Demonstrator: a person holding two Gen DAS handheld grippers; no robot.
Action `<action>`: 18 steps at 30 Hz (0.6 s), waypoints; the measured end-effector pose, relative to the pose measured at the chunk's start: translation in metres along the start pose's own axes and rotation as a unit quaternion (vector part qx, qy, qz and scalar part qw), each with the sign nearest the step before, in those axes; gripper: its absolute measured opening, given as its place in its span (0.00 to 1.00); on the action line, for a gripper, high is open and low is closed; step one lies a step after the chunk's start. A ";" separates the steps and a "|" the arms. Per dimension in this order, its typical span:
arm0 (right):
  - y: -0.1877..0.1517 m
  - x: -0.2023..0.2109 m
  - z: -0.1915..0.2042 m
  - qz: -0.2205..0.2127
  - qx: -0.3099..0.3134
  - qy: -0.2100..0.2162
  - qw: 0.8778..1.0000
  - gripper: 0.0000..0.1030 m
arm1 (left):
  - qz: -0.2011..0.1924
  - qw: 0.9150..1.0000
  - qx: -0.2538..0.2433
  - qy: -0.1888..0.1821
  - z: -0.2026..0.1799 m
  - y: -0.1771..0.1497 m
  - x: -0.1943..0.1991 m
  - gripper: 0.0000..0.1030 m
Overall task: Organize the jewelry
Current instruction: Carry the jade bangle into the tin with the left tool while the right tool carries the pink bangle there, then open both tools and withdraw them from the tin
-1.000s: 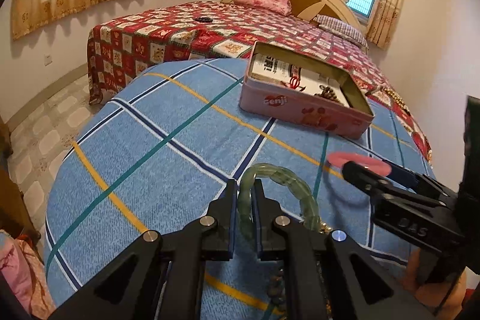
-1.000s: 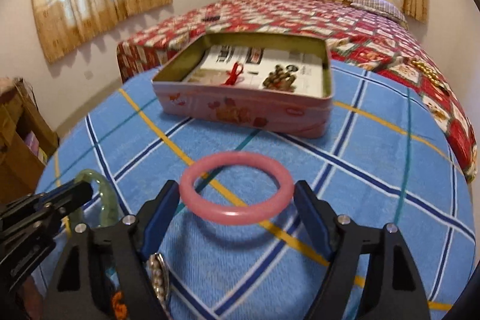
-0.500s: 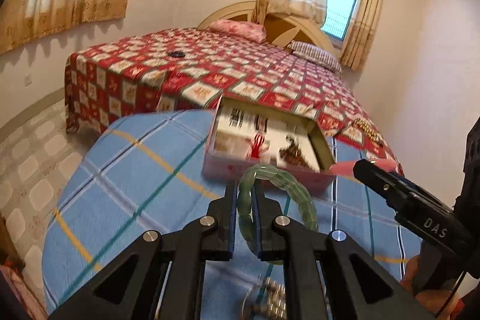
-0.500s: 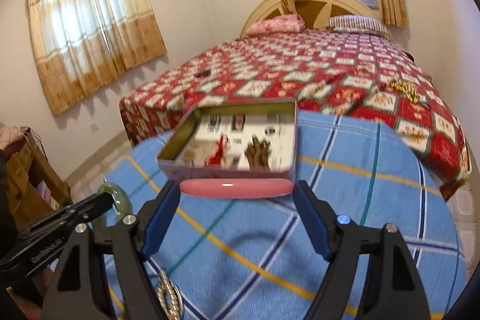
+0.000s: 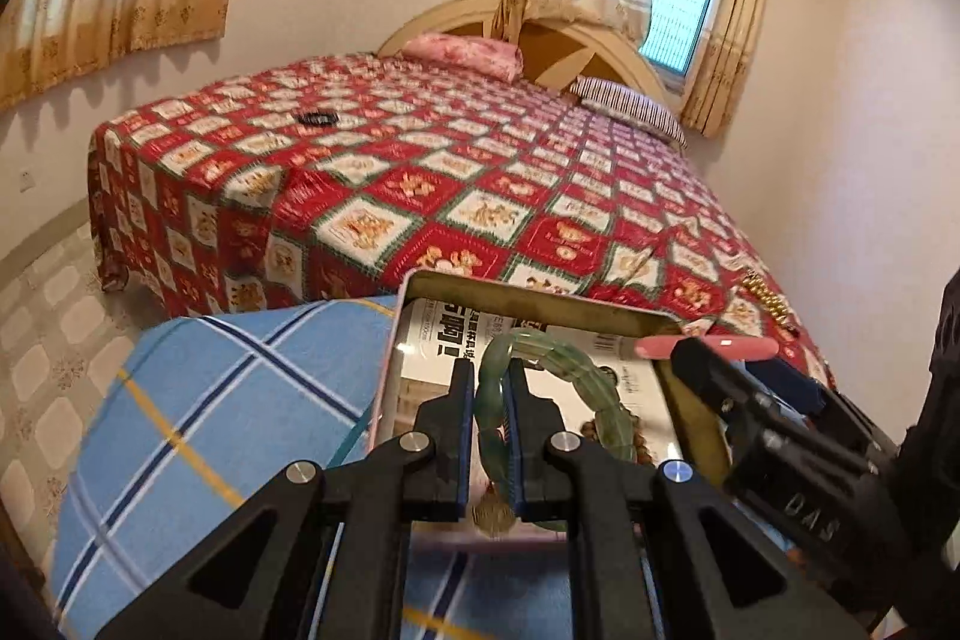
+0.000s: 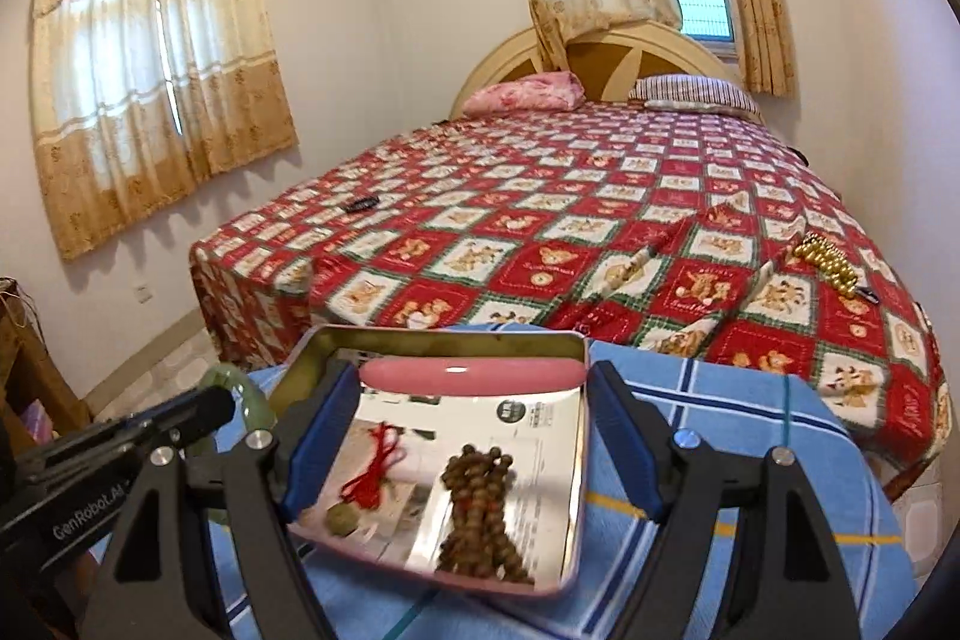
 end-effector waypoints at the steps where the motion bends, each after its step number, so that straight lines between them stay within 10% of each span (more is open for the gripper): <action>1: -0.002 -0.005 -0.002 0.006 -0.002 0.001 1.000 0.78 | 0.005 1.000 -0.002 0.003 -0.001 -0.001 -0.006 0.08; 18: -0.025 -0.024 -0.002 0.052 0.012 0.025 0.998 0.79 | 0.062 0.996 -0.030 0.053 -0.004 -0.021 -0.039 0.15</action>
Point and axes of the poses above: each gripper's, at about its wrist camera, not at the fingertips, and x roughly against the way its jaws point, z to its left, y to its top, the point moved 4 cm from there along -x, roughly the way its jaws point, and after that the axes turned 5 degrees about y, right-handed, at the moved point
